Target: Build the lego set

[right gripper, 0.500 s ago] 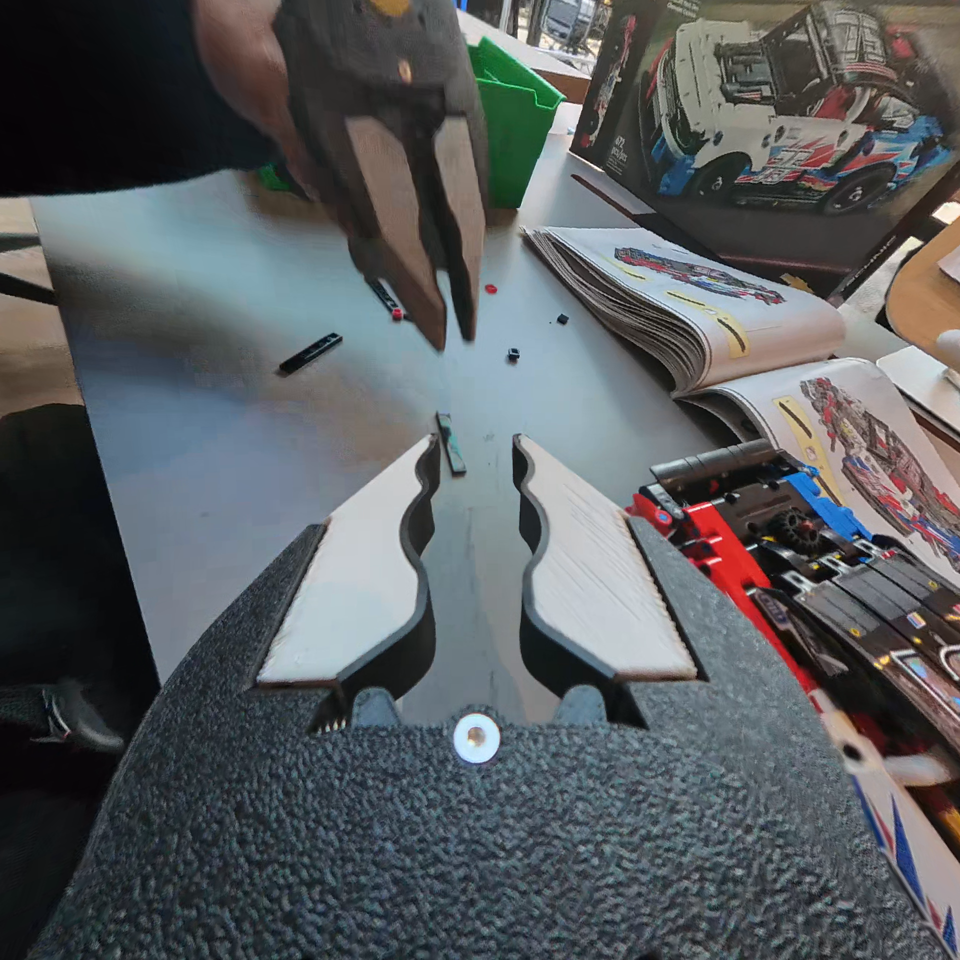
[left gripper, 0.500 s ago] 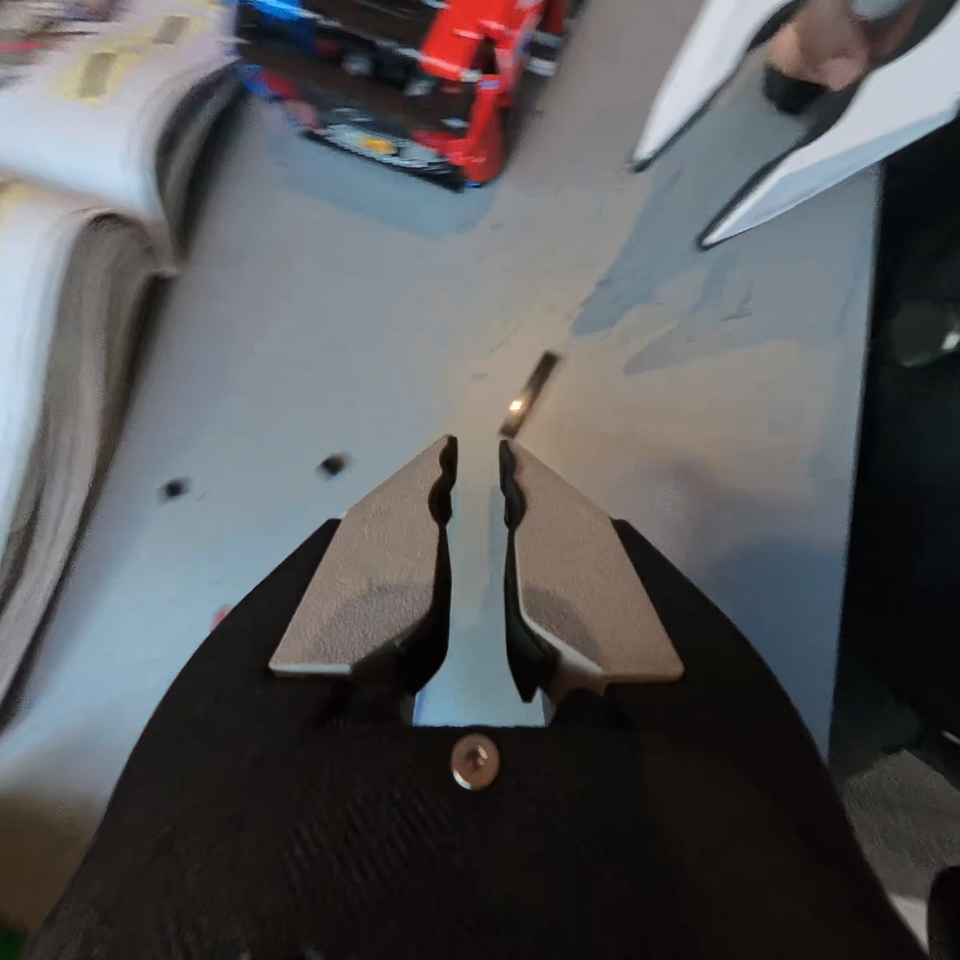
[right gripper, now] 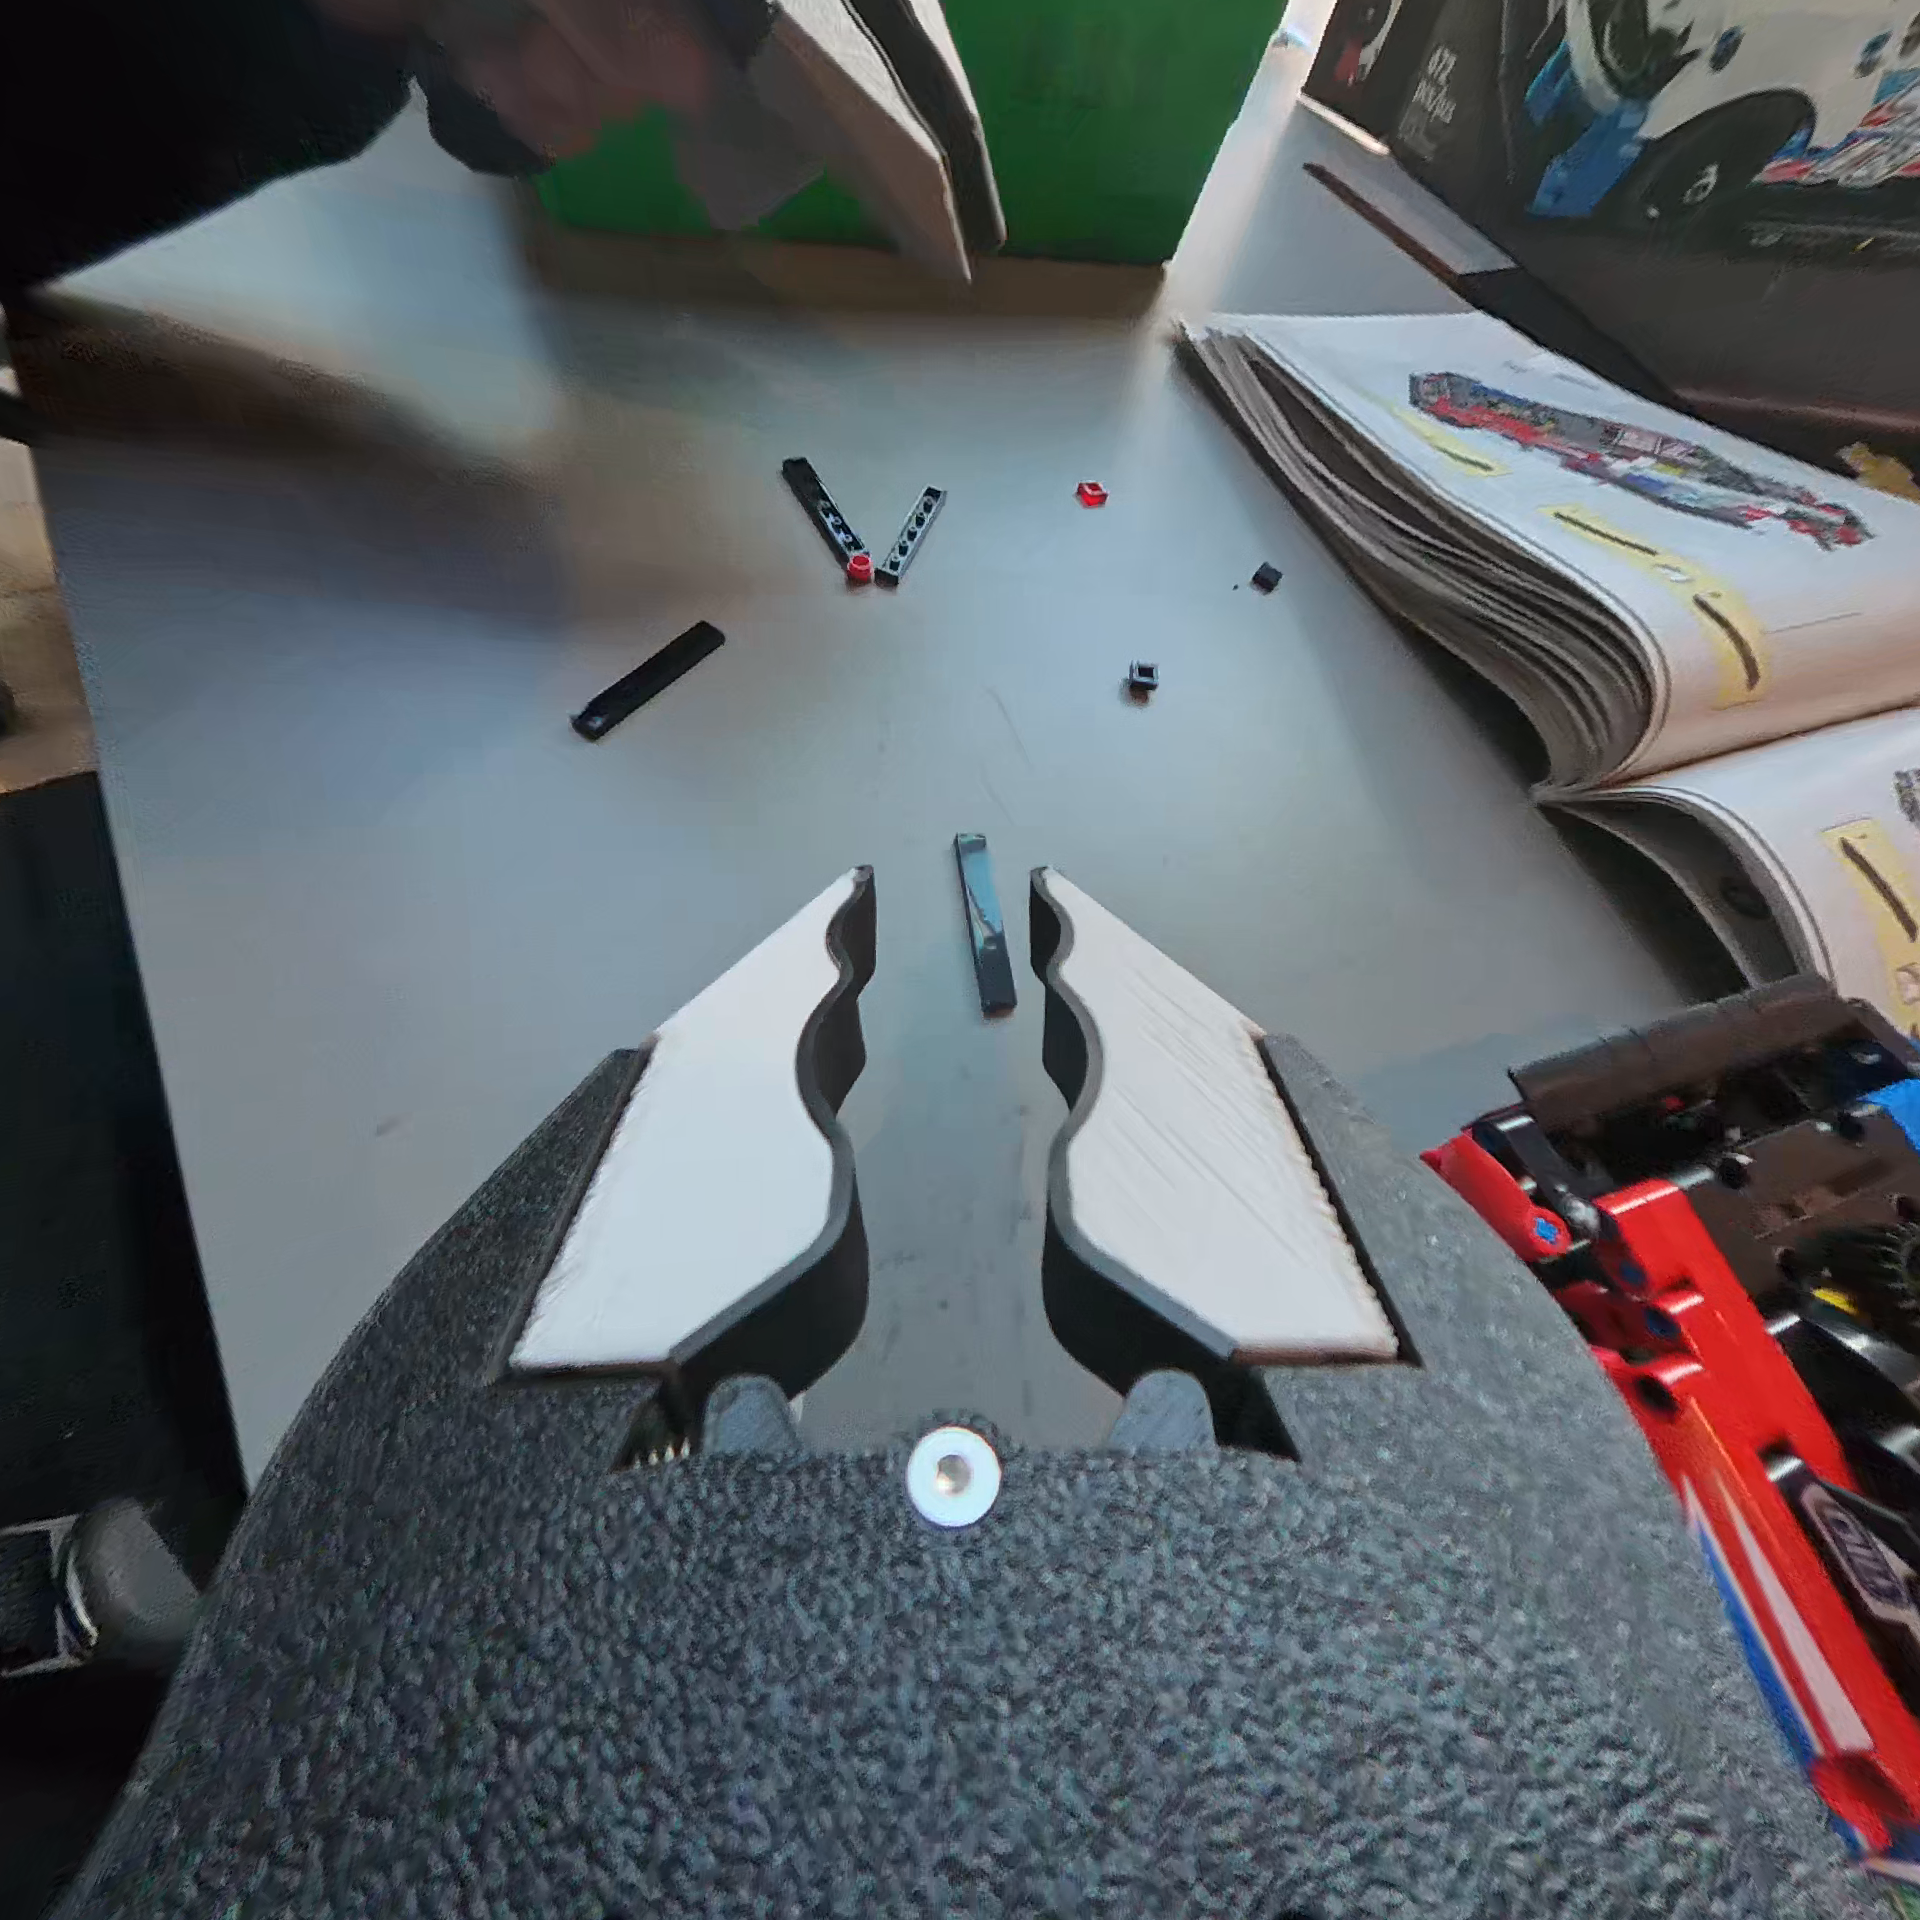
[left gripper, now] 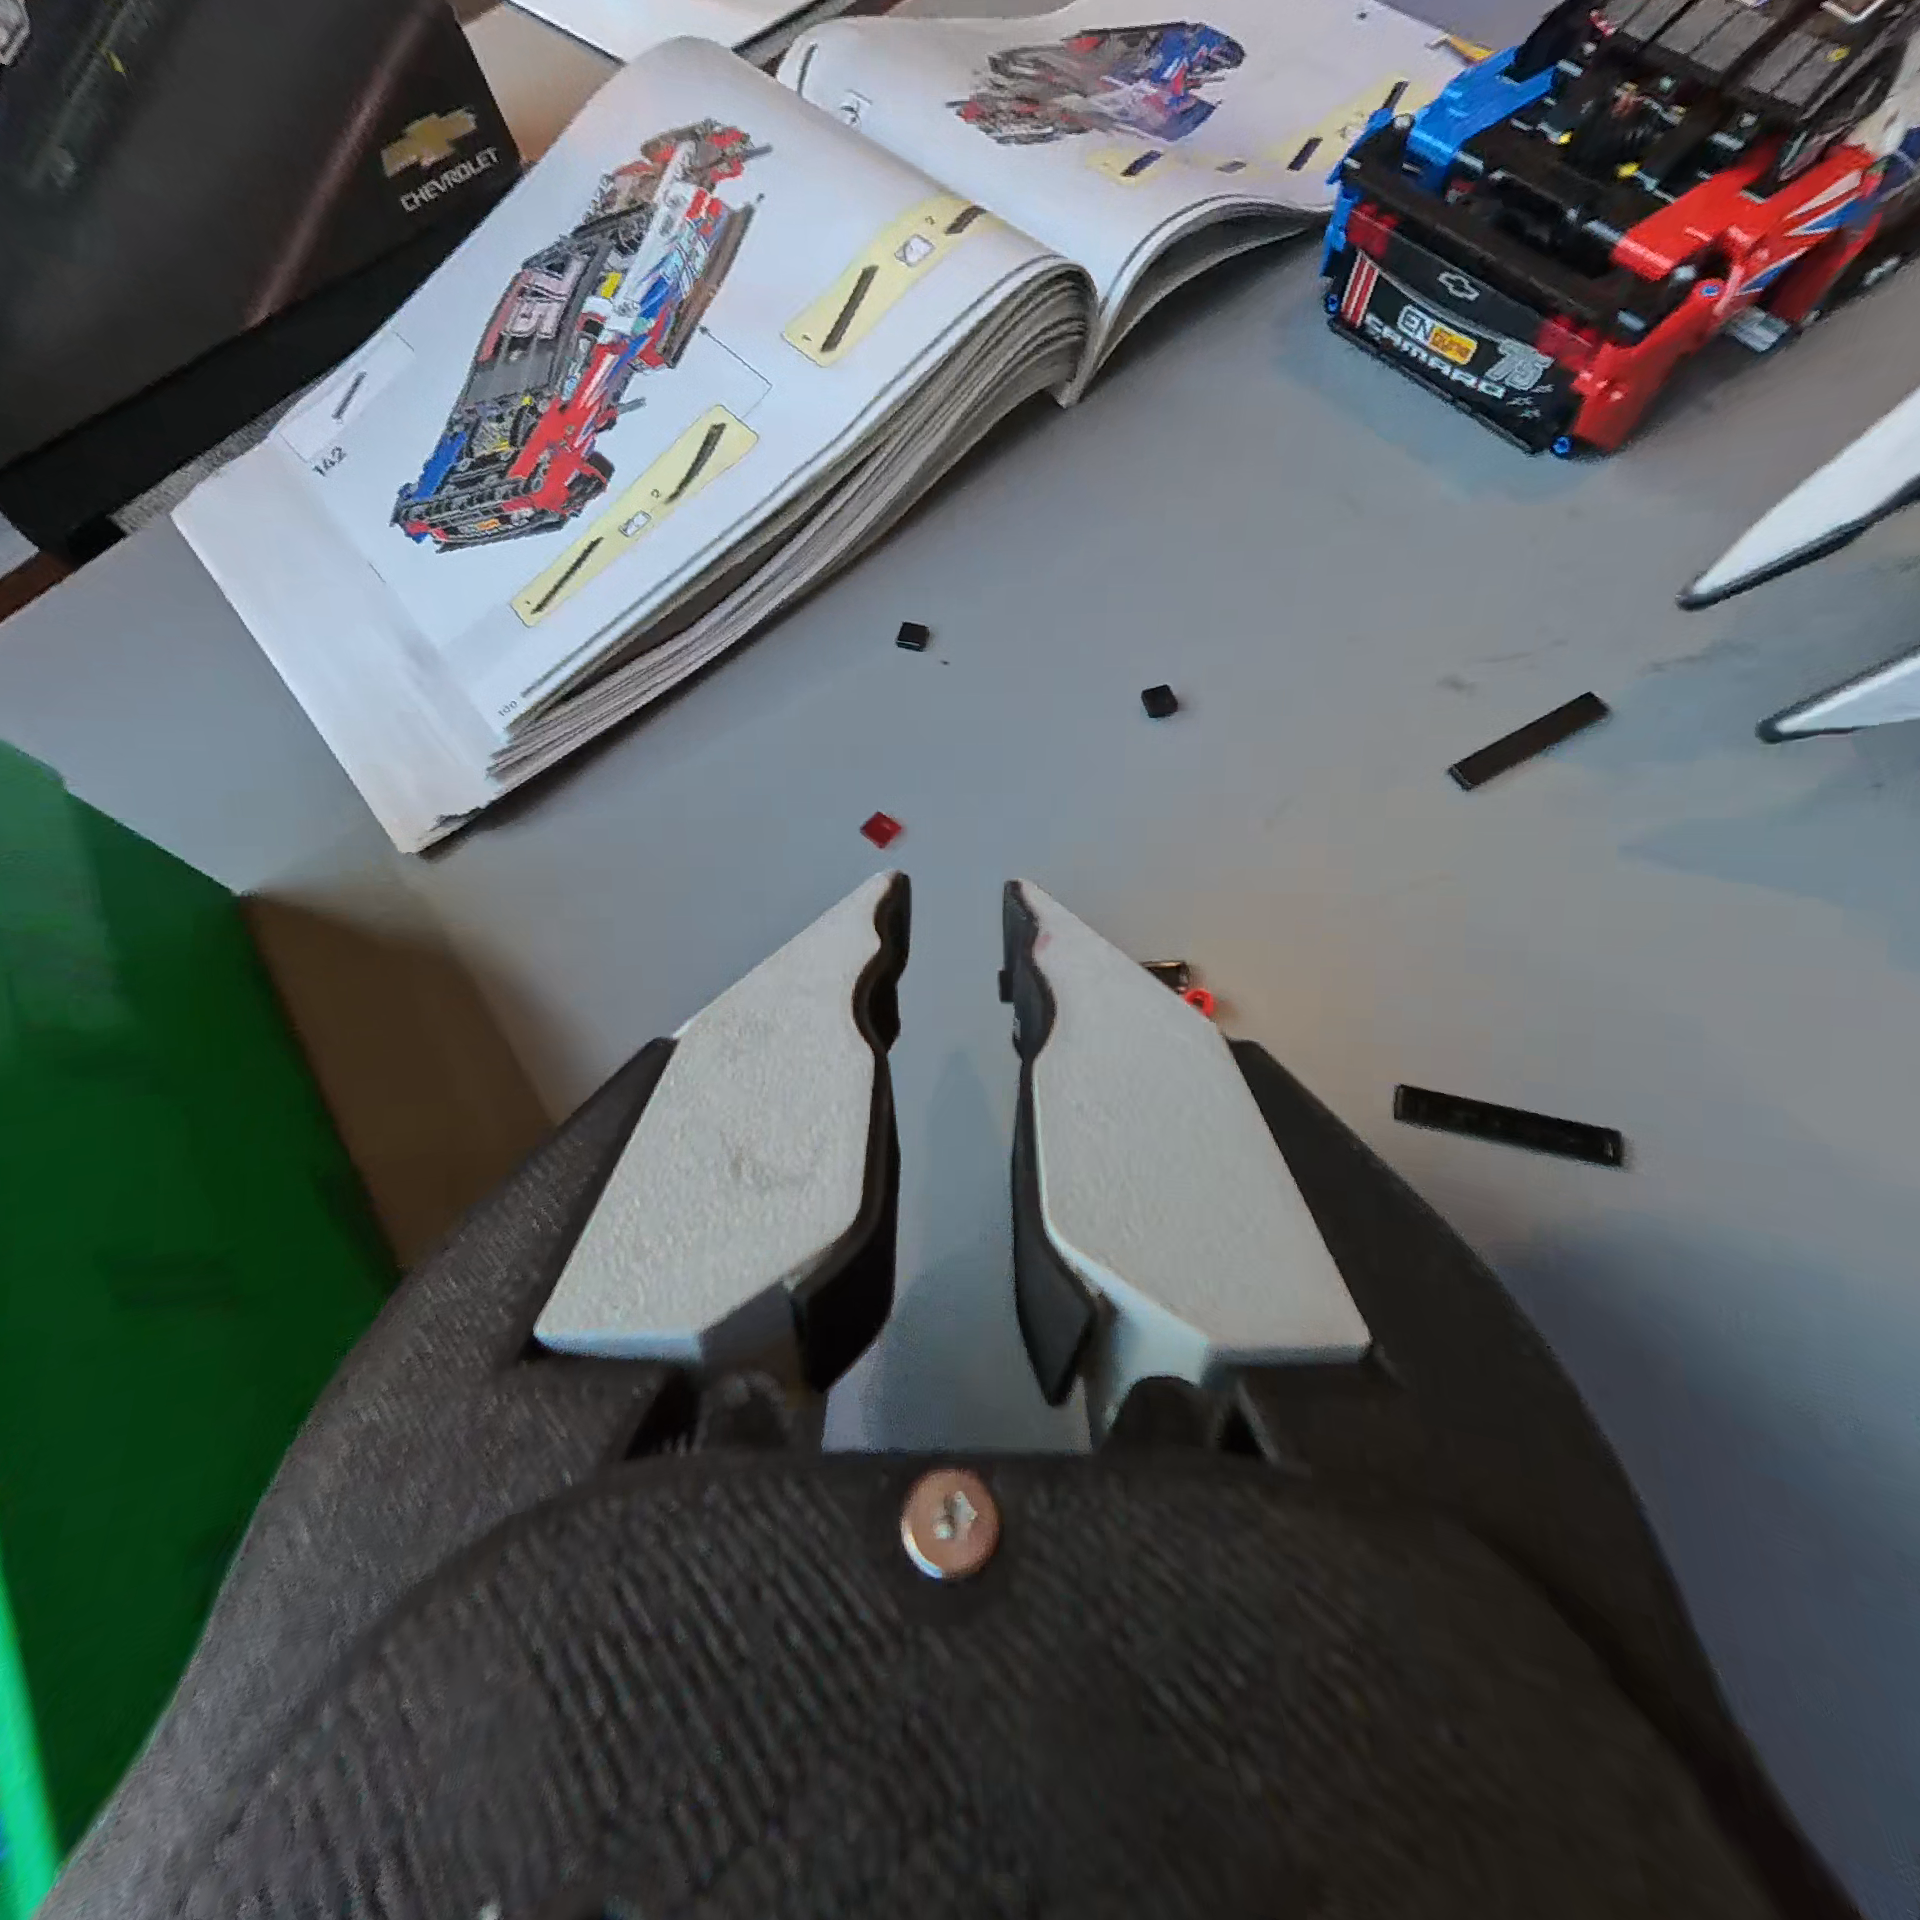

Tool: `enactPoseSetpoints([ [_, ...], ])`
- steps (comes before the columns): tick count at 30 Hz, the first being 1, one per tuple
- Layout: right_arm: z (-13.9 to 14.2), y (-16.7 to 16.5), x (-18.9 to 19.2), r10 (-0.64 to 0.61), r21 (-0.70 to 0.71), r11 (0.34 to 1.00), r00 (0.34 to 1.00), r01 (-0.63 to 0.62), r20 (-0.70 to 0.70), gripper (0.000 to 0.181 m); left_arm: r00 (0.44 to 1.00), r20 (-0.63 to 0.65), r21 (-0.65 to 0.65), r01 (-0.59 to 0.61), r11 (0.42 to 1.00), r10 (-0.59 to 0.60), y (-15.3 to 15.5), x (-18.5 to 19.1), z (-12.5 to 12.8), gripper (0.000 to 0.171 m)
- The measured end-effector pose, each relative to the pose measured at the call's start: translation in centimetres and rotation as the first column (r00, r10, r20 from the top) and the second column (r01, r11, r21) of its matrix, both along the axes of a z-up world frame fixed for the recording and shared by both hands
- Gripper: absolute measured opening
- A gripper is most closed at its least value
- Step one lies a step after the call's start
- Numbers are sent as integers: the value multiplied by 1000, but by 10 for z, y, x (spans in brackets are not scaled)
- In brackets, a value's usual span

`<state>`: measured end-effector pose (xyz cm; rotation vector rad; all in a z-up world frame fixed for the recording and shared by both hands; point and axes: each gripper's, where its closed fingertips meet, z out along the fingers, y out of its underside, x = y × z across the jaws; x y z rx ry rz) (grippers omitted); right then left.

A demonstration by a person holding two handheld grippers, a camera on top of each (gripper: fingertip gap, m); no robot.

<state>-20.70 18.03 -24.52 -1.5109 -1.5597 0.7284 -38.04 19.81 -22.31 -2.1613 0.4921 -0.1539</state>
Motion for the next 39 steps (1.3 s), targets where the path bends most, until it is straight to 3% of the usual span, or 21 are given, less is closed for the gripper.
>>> enactPoseSetpoints([
  [4,-12,8,-4,-9,-25,1000,997,10,78,30,998,-53,-68,36,997,-39,-4,-3,-26,15],
  [8,-23,15,-3,0,-84,996,990,11,138,29,983,-97,-127,141,982,-153,-8,1,-37,16],
  [15,-37,16,-5,45,-100,995,974,-23,223,28,878,-312,-183,320,930,-363,-9,10,-43,19],
  [22,-39,13,-1,83,-135,989,969,-52,232,18,815,-359,-250,386,888,-455,-8,16,-53,22],
  [26,-39,17,6,67,-131,991,970,-37,232,17,842,-356,-217,347,912,-405,-2,11,-51,17],
  [31,-31,24,2,31,-93,996,980,-13,196,17,934,-175,-134,291,947,-311,4,14,-38,17],
  [36,-10,25,-21,18,-54,998,997,-13,79,18,932,-242,-177,230,957,-269,6,-6,-55,14],
  [39,-8,19,-34,32,-92,995,998,-27,48,18,950,-266,-98,144,985,-166,20,-19,-46,4],
])
